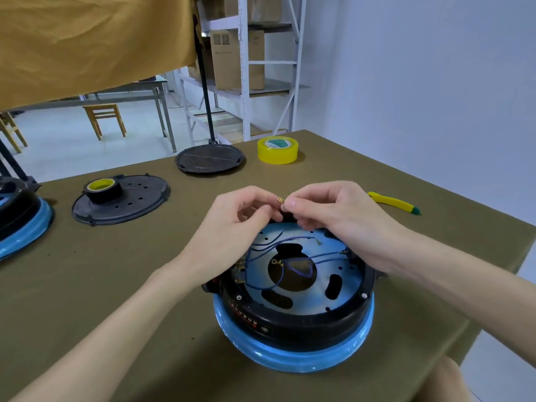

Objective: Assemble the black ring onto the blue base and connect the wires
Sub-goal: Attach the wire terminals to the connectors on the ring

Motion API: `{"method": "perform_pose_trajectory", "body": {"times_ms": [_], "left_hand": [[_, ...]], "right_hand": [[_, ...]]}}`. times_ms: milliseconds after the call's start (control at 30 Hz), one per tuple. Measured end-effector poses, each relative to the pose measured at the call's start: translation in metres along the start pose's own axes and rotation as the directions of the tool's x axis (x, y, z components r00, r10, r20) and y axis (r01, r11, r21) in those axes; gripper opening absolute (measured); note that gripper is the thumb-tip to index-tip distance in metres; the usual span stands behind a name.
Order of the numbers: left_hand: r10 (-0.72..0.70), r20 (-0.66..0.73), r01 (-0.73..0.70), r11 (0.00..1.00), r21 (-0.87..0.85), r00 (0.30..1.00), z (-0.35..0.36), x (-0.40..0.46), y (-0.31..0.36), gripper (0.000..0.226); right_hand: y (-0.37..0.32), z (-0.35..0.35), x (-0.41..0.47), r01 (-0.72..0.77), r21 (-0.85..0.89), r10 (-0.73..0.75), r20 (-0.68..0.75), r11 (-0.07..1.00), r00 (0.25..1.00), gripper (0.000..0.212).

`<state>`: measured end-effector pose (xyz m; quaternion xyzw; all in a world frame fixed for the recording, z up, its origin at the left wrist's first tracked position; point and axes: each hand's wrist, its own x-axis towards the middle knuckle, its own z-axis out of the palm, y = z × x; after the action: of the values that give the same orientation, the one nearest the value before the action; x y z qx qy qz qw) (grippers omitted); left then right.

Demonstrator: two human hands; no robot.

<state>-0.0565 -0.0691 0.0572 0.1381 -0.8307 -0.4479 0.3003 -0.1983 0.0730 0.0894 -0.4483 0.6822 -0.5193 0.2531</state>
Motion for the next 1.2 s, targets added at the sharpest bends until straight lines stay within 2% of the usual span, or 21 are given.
{"method": "perform_pose_trajectory", "body": {"times_ms": [67,200,300,400,533,600,633,667,733,767,833,900,967,1100,1200], "left_hand": [[0.016,0.017,-0.015,0.997,-0.072,1.000,0.005,-0.003,0.003,0.022],[0.035,-0.067,-0.047,0.983,-0.177,0.997,0.010,-0.005,0.004,0.014],[0.037,-0.131,-0.066,0.972,-0.226,0.991,0.009,-0.005,0.006,0.018],[0.013,-0.149,-0.054,0.959,-0.278,0.989,0.008,-0.004,0.006,0.022],[0.025,-0.192,-0.083,0.950,-0.300,0.981,0.011,-0.004,0.005,0.017],[0.031,-0.153,-0.079,0.945,-0.319,0.988,0.011,-0.002,0.006,0.010],[0.016,-0.124,-0.058,0.936,-0.346,0.992,0.011,0.000,0.005,0.009],[-0.019,-0.089,-0.019,0.915,-0.402,0.996,0.010,0.002,0.005,0.011],[-0.107,0.032,0.109,0.865,-0.490,0.994,0.011,0.005,0.007,0.016],[-0.134,0.094,0.162,0.882,-0.443,0.986,0.012,0.003,0.009,0.018],[-0.139,0.169,0.170,0.967,-0.187,0.976,0.016,-0.002,0.009,0.017],[-0.116,0.233,0.108,0.993,0.047,0.965,0.018,-0.005,0.011,0.013],[-0.089,0.309,0.026,0.979,0.203,0.947,0.017,-0.003,0.014,0.012],[0.016,0.295,-0.099,0.958,0.269,0.955,0.027,0.015,0.022,0.014],[-0.003,0.360,-0.134,0.925,0.355,0.933,0.041,0.033,0.018,0.015]], "right_hand": [[0.004,-0.001,0.001,-0.002,0.069,0.008,-0.087,0.998,0.996,0.013],[0.010,0.002,-0.001,0.062,0.160,-0.052,-0.064,0.985,0.997,0.014],[0.013,0.003,-0.001,0.147,0.190,-0.128,-0.110,0.971,0.986,0.011],[0.017,0.004,0.001,0.139,0.227,-0.112,-0.130,0.964,0.985,0.012],[0.020,0.003,0.003,0.097,0.233,-0.088,-0.049,0.968,0.995,0.016],[0.019,-0.004,0.005,0.049,0.217,-0.063,0.058,0.975,0.996,0.025],[0.019,-0.009,0.006,0.036,0.213,-0.050,0.059,0.976,0.997,0.027],[0.019,-0.016,0.008,0.047,0.188,-0.047,-0.005,0.981,0.999,0.027],[0.023,-0.031,0.014,0.087,0.018,-0.080,-0.254,0.996,0.964,0.029],[0.028,-0.037,0.016,0.077,-0.075,-0.099,-0.354,0.994,0.930,0.030],[0.042,-0.039,0.018,-0.008,-0.176,-0.066,-0.412,0.984,0.909,0.028],[0.059,-0.033,0.017,-0.096,-0.243,0.003,-0.356,0.965,0.934,0.026],[0.071,-0.027,0.016,-0.143,-0.257,0.065,-0.291,0.956,0.954,0.026],[0.075,-0.025,0.020,-0.150,-0.250,0.090,-0.236,0.957,0.968,0.032],[0.077,-0.025,0.020,-0.152,-0.224,0.096,-0.243,0.963,0.965,0.033]]}}
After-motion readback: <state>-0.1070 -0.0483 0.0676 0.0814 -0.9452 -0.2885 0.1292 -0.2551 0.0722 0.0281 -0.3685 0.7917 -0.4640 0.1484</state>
